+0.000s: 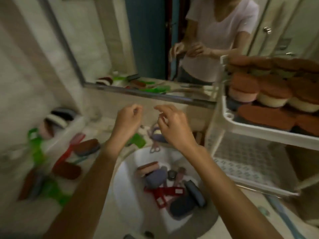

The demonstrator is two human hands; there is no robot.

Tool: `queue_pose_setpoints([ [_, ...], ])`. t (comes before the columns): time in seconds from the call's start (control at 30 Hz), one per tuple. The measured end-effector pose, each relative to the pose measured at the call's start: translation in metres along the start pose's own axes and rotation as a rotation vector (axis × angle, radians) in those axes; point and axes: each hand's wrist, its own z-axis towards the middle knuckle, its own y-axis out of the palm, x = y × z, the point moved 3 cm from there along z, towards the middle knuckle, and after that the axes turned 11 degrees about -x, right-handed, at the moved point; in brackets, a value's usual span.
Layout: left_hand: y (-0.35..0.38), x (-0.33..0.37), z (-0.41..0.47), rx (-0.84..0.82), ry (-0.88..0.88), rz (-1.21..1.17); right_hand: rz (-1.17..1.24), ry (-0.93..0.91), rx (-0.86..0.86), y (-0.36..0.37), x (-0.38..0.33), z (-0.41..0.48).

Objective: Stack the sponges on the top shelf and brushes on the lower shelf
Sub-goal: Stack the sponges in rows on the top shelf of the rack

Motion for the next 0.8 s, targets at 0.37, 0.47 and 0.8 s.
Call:
queue_pose_setpoints([
  [0.37,-0.082,-0.274,-0.101,-0.034,-0.580,0.045,0.060,0.162,-0.704,0.305,-0.064,0.019],
  [0.47,-0.105,-0.337,-0.111,0.041,-0.747,0.125,0.003,0.188,-0.798,0.351,-0.075,0.018],
  [0.8,-0.130,-0.421,-0.105,0.129,-0.948,-0.026,-0.117,0.219,-0.786,0.421,-0.089,0.055],
])
